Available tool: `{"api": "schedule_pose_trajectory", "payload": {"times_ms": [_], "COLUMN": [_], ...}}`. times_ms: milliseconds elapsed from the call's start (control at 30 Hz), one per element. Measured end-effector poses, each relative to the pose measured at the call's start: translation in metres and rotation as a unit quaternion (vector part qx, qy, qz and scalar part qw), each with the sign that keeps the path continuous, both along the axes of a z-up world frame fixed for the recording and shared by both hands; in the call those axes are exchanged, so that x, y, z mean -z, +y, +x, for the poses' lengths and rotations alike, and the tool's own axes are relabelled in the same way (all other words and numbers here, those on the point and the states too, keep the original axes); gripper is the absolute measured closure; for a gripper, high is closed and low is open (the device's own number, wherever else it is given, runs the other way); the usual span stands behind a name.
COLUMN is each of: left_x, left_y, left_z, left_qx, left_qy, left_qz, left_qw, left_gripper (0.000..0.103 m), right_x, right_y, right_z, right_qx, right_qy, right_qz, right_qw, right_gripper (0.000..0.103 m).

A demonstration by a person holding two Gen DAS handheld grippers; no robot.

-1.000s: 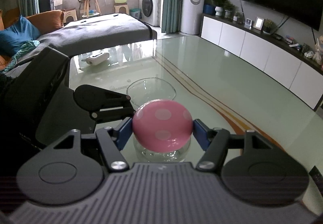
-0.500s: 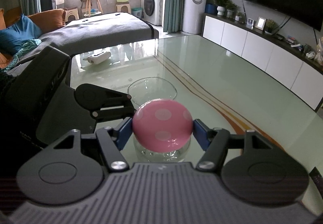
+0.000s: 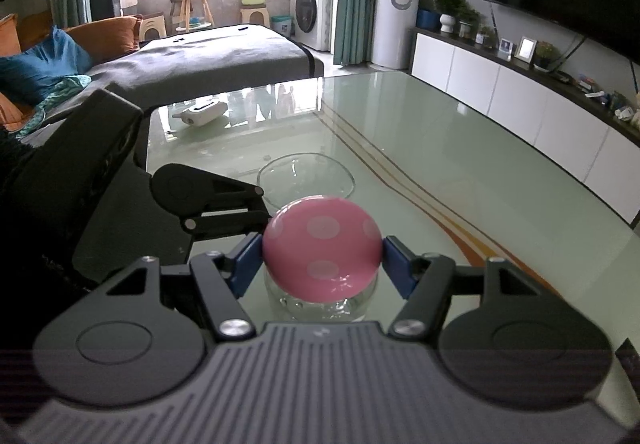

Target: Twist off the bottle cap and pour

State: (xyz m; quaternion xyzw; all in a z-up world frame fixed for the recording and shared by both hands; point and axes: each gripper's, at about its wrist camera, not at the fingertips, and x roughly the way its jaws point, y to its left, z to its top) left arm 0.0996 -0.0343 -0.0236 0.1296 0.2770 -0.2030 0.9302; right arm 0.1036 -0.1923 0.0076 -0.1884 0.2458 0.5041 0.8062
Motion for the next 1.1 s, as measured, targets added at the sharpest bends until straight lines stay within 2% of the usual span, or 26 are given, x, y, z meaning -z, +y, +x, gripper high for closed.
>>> {"api": "schedule_pose_trajectory", "payload": {"times_ms": [200,333,500,733,867,1100], "left_x": [-0.001,-0.001,-0.001,-0.002,-0.003,-0.004], "left_y": [0.000,0.000,0.001,0.003,0.004,0.009], "left_z": [0.001,0.002,0.001,0.000,0.000,-0.002], "left_qx": [-0.001,-0.004,-0.008,-0.010,-0.011,-0.011], "left_qy": [0.000,0.001,0.000,0.000,0.000,0.000], "left_qz": [0.000,0.000,-0.002,-0.002,-0.002,-0.002], "left_qw": [1.0000,1.0000,1.0000,0.9999,0.9999,0.9999], "left_gripper": [0.028,0.028,0.028,0.028,0.028,0.028], "right_x": [-0.001,-0.001,0.000,-0.004,-0.001,0.008], "right_y": [0.001,0.003,0.007,0.010,0.017,0.024], "right_z": [0.000,-0.009,-0.028,-0.043,-0.040,-0.041], "right_qx": [-0.005,0.013,0.082,0.170,0.189,0.190], "right_qy": [0.000,-0.010,-0.023,-0.022,-0.015,-0.019], "right_qz": [-0.004,0.003,0.008,0.044,0.037,0.023], "right_qw": [1.000,1.000,0.996,0.984,0.981,0.981], "right_gripper": [0.037,0.020,0.020,0.023,0.023,0.034]}}
